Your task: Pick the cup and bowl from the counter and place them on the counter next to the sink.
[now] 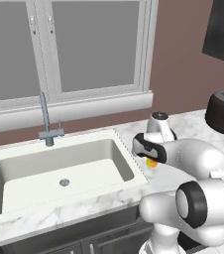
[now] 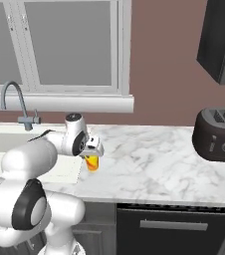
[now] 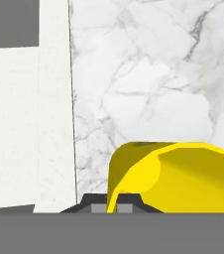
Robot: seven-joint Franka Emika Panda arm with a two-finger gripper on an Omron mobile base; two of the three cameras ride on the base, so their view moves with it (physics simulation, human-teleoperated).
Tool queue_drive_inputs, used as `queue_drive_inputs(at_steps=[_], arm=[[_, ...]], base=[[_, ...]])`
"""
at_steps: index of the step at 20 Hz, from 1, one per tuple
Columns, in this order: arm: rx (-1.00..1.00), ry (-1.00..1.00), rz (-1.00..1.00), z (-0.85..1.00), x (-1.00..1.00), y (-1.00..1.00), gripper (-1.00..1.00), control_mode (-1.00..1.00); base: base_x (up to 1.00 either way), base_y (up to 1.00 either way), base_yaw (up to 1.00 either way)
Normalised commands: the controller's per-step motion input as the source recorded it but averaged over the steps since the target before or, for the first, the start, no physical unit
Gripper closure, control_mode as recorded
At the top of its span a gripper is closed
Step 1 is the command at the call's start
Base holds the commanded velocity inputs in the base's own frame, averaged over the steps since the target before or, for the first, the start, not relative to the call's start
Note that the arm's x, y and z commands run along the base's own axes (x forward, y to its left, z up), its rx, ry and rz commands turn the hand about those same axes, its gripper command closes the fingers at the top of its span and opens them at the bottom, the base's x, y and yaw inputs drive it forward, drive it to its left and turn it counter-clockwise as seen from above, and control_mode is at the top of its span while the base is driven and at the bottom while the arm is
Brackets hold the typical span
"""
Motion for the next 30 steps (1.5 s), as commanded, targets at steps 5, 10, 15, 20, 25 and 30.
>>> queue_drive_inputs(at_steps=[5, 10, 15, 20, 25, 30], arm=[[0.0, 0.0, 0.0, -0.17, 0.0, 0.0, 1.0, -1.0], [0.0, 0.0, 0.0, -0.2, 0.0, 0.0, 1.0, -1.0], [0.0, 0.0, 0.0, -0.27, 0.0, 0.0, 1.0, -1.0], [0.0, 0.01, 0.0, -0.09, 0.0, 0.0, 1.0, -1.0], [0.0, 0.0, 0.0, 0.0, 0.0, 0.0, -1.0, -1.0], [0.0, 0.0, 0.0, 0.0, -0.03, 0.0, -1.0, -1.0]], base=[[0.0, 0.0, 0.0], [0.0, 0.0, 0.0], [0.0, 0.0, 0.0], [0.0, 0.0, 0.0], [0.0, 0.0, 0.0], [0.0, 0.0, 0.0]])
